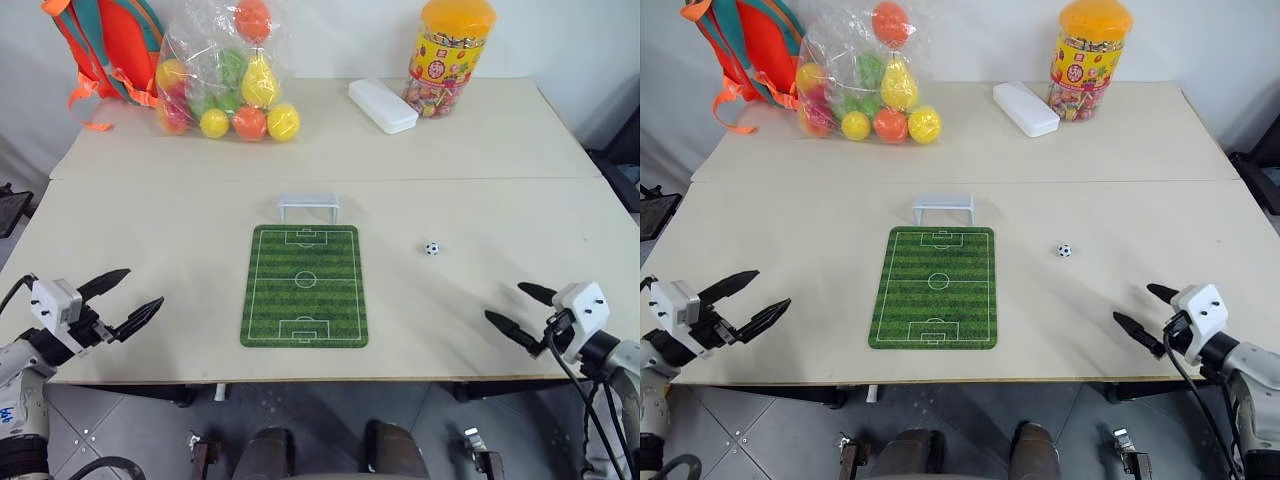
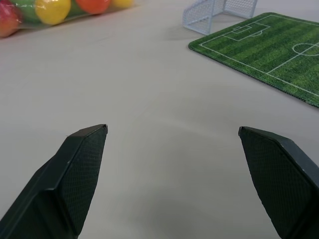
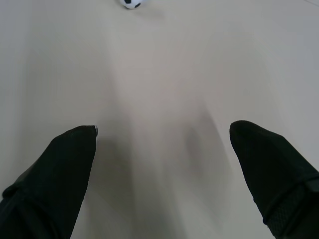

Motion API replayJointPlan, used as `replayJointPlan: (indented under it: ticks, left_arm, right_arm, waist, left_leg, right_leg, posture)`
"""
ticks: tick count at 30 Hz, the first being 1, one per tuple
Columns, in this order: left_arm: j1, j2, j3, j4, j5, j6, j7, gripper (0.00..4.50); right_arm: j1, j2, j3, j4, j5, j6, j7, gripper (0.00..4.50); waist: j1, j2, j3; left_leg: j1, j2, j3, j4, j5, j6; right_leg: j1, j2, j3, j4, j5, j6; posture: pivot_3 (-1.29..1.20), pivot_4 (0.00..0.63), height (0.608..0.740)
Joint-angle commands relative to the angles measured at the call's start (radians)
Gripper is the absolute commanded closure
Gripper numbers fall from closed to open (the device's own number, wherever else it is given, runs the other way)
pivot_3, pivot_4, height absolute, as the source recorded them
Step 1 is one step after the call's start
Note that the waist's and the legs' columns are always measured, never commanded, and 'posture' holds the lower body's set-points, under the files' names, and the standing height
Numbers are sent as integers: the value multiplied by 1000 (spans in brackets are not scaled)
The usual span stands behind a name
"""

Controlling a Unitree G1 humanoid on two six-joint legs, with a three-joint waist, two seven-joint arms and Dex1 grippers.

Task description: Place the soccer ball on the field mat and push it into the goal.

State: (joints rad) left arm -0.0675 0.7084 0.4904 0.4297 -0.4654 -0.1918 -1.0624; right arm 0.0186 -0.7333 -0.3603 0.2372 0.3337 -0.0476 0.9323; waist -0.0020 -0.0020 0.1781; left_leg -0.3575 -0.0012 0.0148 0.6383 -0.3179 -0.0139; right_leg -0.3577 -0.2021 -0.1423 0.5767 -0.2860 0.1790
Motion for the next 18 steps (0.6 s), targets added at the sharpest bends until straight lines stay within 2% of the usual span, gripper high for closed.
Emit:
replayJointPlan:
  ticks: [1,10,14,16,18]
  left_arm:
    - [0,17,8,-7,-17,13,-14,0]
    - [12,30,9,-30,3,65,34,0]
    - [-23,30,14,-65,-47,71,-22,0]
    - [-49,25,10,-72,-57,67,-39,0]
    - [-72,16,-9,-83,-69,68,-79,0]
  right_arm:
    - [-5,-20,-27,-4,8,-24,2,27]
    - [3,-53,-33,-41,14,82,-18,27]
    - [-77,-104,-37,-160,101,288,-28,27]
    - [-120,-112,-6,-191,79,292,-32,27]
    - [-194,-134,56,-193,49,372,-41,27]
  waist:
    - [0,0,0]
    - [0,0,0]
    - [-2,0,0]
    - [-1,0,0]
    - [-2,0,0]
  left_leg:
    - [0,0,0,0,0,0]
    - [0,0,0,4,-1,0]
    - [-1,1,1,10,-4,2]
    - [-1,1,3,12,-4,2]
    - [-1,1,3,13,-4,2]
  right_leg:
    - [0,0,0,0,0,0]
    - [0,0,1,2,0,0]
    - [0,0,3,5,0,0]
    - [-1,0,5,7,0,0]
    - [-1,0,5,8,0,0]
  posture:
    - [0,150,740]
    - [0,150,740]
    - [0,150,740]
    - [0,150,740]
    - [0,150,740]
